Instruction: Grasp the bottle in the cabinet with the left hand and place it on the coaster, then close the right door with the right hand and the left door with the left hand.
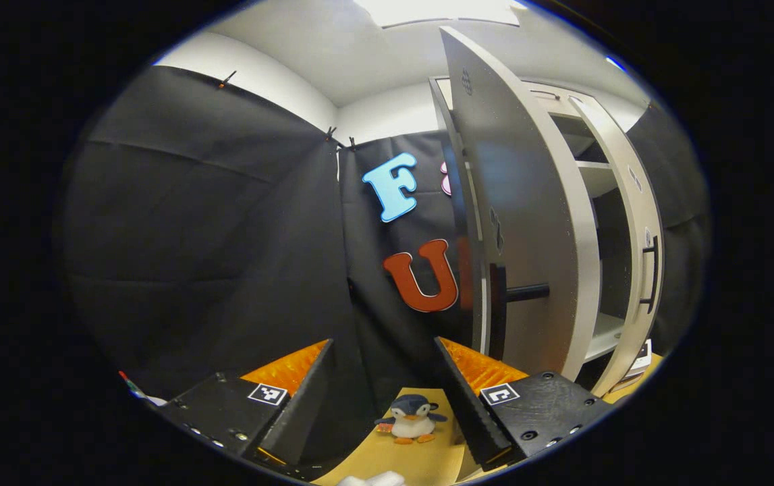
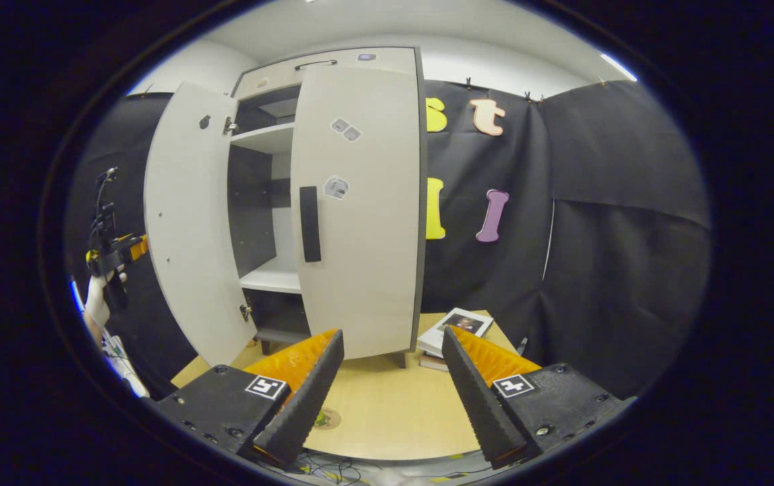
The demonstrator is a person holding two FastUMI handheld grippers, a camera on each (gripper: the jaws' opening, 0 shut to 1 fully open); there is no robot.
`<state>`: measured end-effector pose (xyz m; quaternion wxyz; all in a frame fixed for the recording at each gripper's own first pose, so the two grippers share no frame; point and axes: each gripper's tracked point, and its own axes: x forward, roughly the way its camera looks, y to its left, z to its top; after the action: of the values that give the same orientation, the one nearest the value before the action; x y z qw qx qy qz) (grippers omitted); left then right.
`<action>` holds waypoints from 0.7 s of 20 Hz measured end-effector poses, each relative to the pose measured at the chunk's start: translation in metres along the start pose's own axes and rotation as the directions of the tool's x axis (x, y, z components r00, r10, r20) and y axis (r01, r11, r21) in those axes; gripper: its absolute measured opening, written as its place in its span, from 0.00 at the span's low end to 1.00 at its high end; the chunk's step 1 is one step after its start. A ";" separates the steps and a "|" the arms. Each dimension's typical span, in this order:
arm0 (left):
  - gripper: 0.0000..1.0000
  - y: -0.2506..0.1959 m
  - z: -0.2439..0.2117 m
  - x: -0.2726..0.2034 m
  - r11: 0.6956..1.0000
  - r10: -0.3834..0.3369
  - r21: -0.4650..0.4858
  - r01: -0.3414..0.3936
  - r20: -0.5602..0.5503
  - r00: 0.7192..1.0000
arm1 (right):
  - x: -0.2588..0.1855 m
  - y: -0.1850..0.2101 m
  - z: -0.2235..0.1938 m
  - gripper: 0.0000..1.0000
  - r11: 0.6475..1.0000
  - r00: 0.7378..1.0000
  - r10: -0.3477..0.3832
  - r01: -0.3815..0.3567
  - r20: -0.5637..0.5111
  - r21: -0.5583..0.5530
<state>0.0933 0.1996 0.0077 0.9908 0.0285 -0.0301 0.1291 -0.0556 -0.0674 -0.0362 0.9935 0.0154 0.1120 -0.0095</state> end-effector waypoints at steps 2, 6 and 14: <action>0.84 -0.003 -0.001 -0.002 1.000 0.008 0.004 -0.008 -0.006 1.000 | 0.001 -0.004 0.000 0.96 1.000 1.000 0.015 -0.015 0.004 0.004; 0.88 -0.022 0.003 -0.011 1.000 -0.003 0.007 0.003 -0.020 1.000 | 0.005 -0.016 0.001 0.96 0.999 0.999 0.041 -0.041 0.008 0.007; 0.88 -0.077 0.011 -0.024 0.999 -0.039 0.027 0.039 -0.012 0.999 | 0.021 -0.028 0.014 0.96 0.997 0.997 0.078 -0.078 0.013 0.001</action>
<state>0.0898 0.1187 0.0132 0.9927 0.0421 -0.0222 0.1104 -0.0326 -0.0964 -0.0276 0.9939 0.0204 0.1048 0.0292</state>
